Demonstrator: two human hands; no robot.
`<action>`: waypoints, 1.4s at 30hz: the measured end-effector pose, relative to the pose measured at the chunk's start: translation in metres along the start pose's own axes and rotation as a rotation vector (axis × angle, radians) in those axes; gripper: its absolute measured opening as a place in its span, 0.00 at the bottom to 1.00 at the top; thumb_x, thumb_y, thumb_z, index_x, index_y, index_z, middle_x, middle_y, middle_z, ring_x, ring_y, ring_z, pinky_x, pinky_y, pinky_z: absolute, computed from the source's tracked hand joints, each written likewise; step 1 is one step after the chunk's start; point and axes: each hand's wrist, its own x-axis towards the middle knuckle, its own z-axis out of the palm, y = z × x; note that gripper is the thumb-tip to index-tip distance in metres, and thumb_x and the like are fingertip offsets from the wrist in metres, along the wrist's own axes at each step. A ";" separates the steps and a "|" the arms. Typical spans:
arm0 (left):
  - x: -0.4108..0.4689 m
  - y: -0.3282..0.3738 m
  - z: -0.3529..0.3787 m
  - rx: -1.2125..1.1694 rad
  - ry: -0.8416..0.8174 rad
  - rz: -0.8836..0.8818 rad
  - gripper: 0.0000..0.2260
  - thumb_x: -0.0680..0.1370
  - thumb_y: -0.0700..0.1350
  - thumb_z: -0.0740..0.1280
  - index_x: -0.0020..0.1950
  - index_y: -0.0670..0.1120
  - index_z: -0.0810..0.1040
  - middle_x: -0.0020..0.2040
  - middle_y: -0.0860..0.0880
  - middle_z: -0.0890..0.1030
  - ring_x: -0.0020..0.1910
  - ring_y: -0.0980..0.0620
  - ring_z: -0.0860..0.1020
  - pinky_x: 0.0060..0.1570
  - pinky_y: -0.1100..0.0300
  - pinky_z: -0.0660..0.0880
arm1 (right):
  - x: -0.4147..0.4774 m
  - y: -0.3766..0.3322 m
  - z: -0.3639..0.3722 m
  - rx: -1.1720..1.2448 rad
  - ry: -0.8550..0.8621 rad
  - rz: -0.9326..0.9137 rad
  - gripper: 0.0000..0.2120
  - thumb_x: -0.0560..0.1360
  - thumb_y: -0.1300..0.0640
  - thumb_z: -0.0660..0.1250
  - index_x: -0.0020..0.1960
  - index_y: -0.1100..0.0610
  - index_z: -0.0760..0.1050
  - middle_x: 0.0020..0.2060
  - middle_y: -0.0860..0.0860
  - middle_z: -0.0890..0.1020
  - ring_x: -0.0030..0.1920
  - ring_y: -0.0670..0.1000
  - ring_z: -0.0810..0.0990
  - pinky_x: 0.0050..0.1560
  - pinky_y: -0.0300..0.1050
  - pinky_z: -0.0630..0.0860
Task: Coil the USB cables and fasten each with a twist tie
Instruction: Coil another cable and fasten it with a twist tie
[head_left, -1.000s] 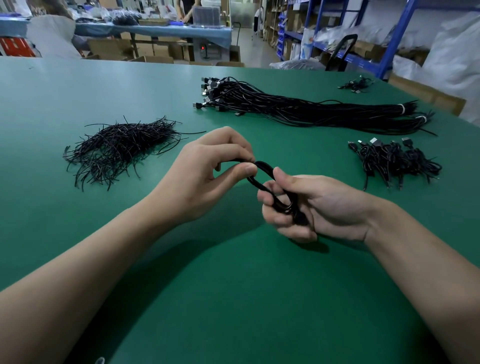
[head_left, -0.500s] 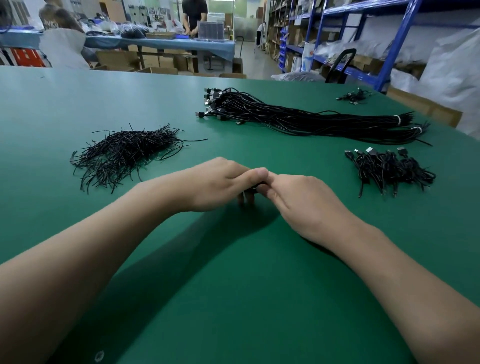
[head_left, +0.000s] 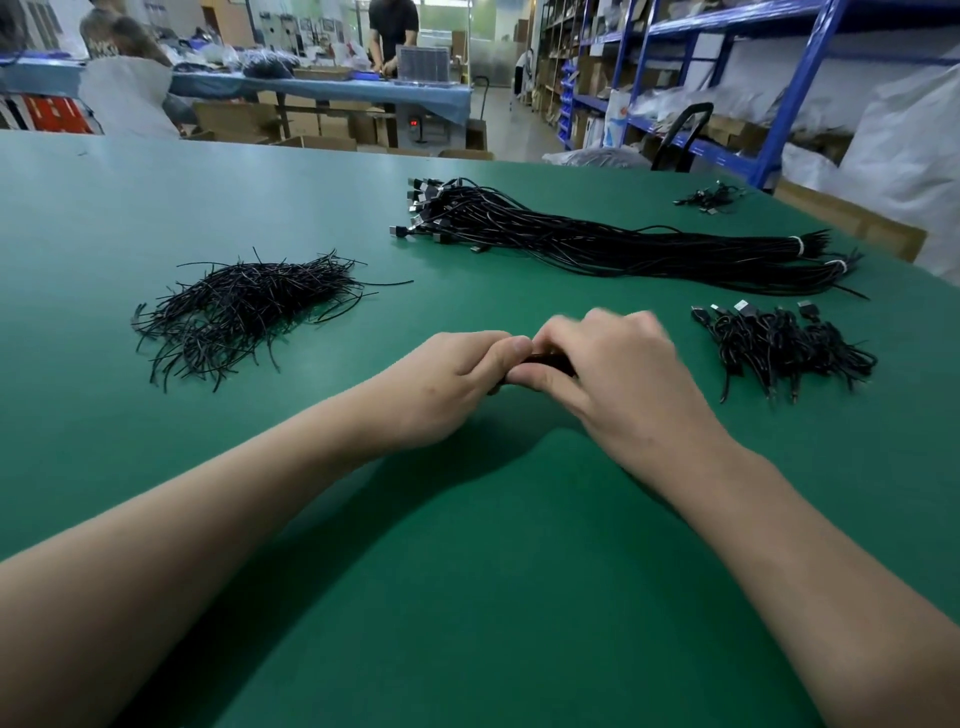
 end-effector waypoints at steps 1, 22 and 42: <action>0.000 -0.002 0.003 -0.004 0.060 0.001 0.19 0.85 0.56 0.53 0.39 0.47 0.69 0.30 0.58 0.68 0.31 0.58 0.65 0.34 0.66 0.65 | 0.000 0.001 0.000 0.035 0.093 0.050 0.29 0.74 0.30 0.56 0.60 0.50 0.76 0.45 0.46 0.77 0.51 0.52 0.73 0.59 0.49 0.67; 0.000 0.015 0.034 -0.548 0.257 -0.050 0.20 0.83 0.57 0.54 0.41 0.43 0.69 0.33 0.56 0.67 0.32 0.54 0.64 0.35 0.58 0.64 | -0.003 -0.027 0.030 1.432 0.267 0.443 0.14 0.79 0.50 0.68 0.44 0.59 0.83 0.27 0.49 0.65 0.29 0.46 0.62 0.30 0.39 0.61; 0.045 -0.101 -0.074 0.847 0.344 -0.474 0.09 0.81 0.46 0.66 0.57 0.48 0.85 0.58 0.42 0.82 0.55 0.37 0.80 0.50 0.50 0.75 | -0.003 -0.019 0.029 1.540 0.030 0.510 0.14 0.82 0.51 0.65 0.43 0.58 0.81 0.29 0.46 0.68 0.26 0.44 0.64 0.27 0.36 0.64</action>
